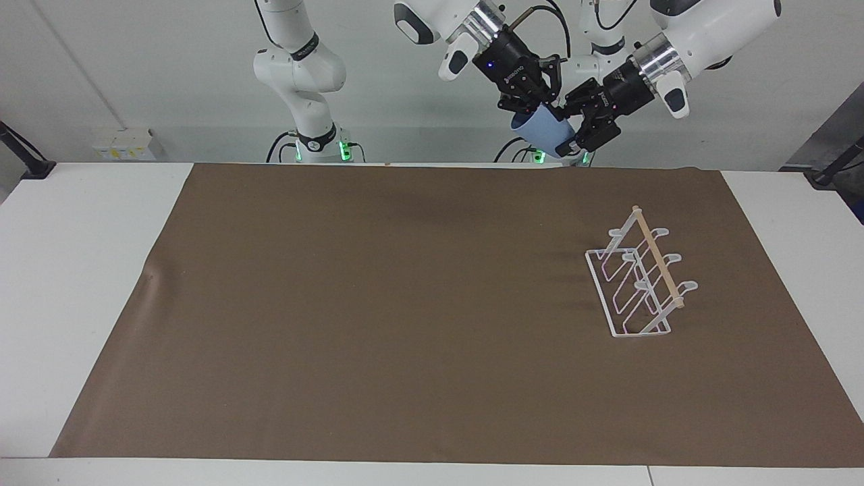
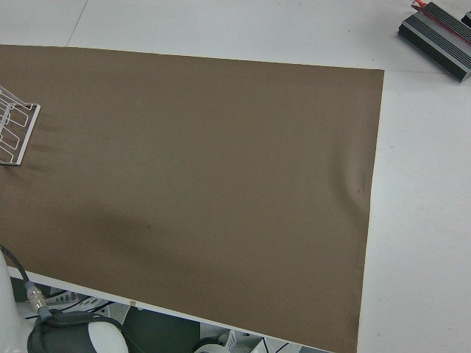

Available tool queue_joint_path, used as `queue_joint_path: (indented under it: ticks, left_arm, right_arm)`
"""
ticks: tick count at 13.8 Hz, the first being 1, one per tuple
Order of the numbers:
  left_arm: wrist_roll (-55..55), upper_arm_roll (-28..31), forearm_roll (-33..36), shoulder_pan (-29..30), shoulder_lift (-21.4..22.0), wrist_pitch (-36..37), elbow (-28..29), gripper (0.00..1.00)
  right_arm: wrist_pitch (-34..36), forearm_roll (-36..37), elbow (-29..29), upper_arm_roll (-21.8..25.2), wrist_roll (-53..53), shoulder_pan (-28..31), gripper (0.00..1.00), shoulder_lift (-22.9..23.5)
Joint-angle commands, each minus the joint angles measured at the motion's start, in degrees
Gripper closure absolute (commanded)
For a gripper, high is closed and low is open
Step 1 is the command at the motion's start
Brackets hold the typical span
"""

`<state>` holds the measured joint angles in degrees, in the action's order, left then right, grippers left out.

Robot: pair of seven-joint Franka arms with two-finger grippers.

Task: Hang cup on cup holder
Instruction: 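Hold the cup out while the left gripper reaches and grasps it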

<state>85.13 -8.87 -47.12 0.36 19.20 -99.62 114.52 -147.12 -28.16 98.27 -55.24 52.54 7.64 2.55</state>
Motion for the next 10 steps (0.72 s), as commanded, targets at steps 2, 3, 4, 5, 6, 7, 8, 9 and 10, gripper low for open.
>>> queue_joint_path:
  ticks: [2,3,4,5,6,7,8,9,10]
  left_arm:
    - [0.5,0.3,-0.3,-0.3,1.9,-1.1,2.1,1.0]
    - [0.6,0.3,-0.3,-0.2,1.9,-1.0,2.1,1.0]
    - [0.6,0.3,-0.3,-0.1,1.9,-0.9,2.1,1.0]
    - [0.6,0.3,-0.3,0.1,2.0,-0.8,2.1,1.0]
    - [0.7,0.3,-0.3,0.2,2.0,-0.8,2.1,1.0]
    - [0.7,0.3,-0.3,0.3,2.0,-0.8,2.1,1.0]
    - [0.8,0.3,-0.3,0.4,2.0,-0.8,2.1,1.0]
    - [0.8,0.3,-0.3,0.4,2.0,-0.9,2.2,1.0]
    - [0.8,0.3,-0.3,0.6,2.0,-0.9,2.2,1.0]
  right_arm:
    - [0.4,-1.5,0.5,-0.2,-0.2,0.6,1.0,-0.5]
    - [0.4,-1.5,0.6,-0.2,-0.2,0.6,1.0,-0.6]
    - [0.5,-1.5,0.7,-0.2,-0.2,0.6,1.0,-0.6]
    - [0.7,-1.5,0.7,-0.2,-0.2,0.7,1.0,-0.6]
    - [0.9,-1.5,0.7,-0.2,-0.2,0.7,1.0,-0.6]
    - [1.0,-1.5,0.7,-0.2,-0.2,0.7,1.0,-0.6]
    - [1.4,-1.5,0.7,-0.2,-0.2,0.8,0.87,-0.6]
    - [2.0,-1.5,0.7,-0.1,-0.1,0.8,0.66,-0.6]
    - [2.2,-1.5,0.7,0.0,0.1,0.9,0.43,-0.7]
